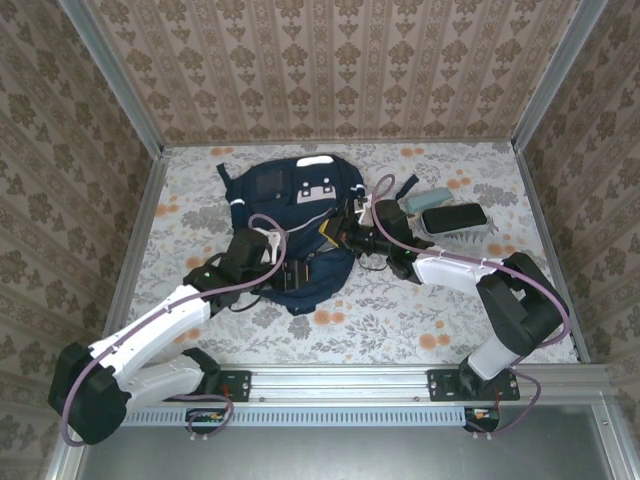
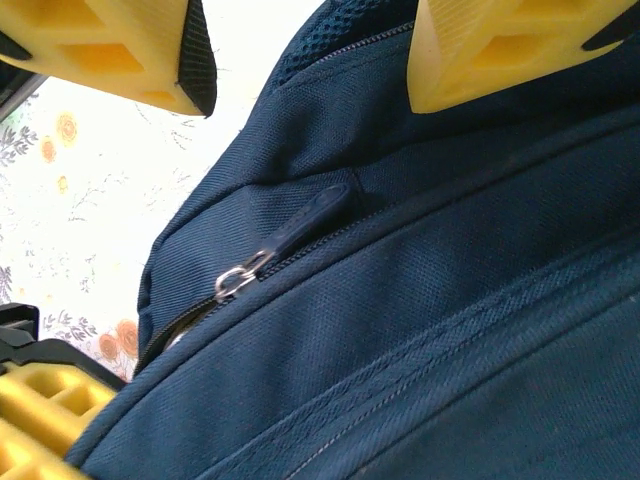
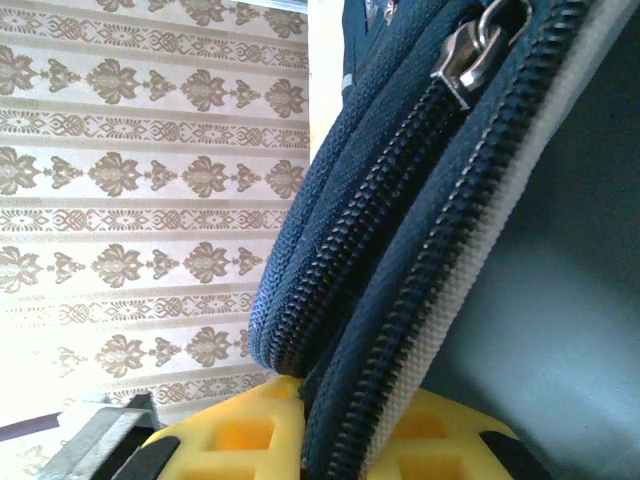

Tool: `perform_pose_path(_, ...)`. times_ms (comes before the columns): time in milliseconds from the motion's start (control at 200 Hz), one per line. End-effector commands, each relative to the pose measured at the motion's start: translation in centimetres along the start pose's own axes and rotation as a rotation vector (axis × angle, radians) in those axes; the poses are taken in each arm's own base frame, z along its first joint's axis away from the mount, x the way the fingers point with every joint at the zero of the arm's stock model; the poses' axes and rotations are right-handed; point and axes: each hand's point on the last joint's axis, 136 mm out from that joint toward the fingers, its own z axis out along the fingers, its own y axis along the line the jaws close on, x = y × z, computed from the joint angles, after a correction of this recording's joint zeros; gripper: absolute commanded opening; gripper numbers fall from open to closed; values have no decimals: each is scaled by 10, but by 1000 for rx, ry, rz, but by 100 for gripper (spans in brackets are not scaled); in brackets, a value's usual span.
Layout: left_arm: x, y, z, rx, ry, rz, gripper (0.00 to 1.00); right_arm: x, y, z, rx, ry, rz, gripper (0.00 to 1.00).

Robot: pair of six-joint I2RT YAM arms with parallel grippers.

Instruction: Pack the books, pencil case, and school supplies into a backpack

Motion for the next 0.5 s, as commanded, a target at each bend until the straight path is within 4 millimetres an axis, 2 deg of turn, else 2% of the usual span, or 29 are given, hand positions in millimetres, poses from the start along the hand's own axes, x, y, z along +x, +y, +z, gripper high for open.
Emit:
perform_pose_path(0, -10, -10, 6, 44, -29, -46, 55, -5, 54, -3, -169, 0, -50, 14)
perform_pose_path(250, -23, -26, 21, 135, -54, -69, 55, 1, 62, -3, -189, 22, -49, 14)
perform_pose_path(495, -26, -28, 27, 162, -52, -86, 56, 4, 68, -3, -202, 33, -55, 14)
